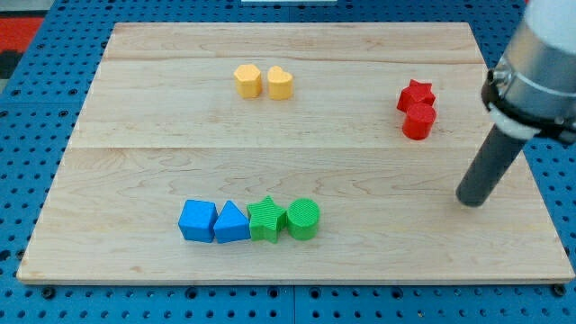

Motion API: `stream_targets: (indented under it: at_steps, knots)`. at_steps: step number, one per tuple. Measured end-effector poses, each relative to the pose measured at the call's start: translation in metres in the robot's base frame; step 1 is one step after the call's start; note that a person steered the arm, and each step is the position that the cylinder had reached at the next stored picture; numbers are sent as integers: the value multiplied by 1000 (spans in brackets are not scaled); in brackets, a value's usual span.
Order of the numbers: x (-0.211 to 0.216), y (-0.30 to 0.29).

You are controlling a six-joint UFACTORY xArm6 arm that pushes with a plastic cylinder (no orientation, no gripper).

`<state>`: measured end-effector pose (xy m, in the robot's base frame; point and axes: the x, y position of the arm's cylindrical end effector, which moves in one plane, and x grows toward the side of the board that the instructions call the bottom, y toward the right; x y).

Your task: Move the red circle to the right of the yellow heart

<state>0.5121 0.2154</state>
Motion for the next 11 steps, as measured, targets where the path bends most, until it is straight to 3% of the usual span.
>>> stream_targets:
  at_steps: [2, 5, 7, 10, 11]
  knots:
    - [-76, 6]
    - [-118, -77]
    - [-116, -109]
    - [-149, -137]
    - [-117, -136]
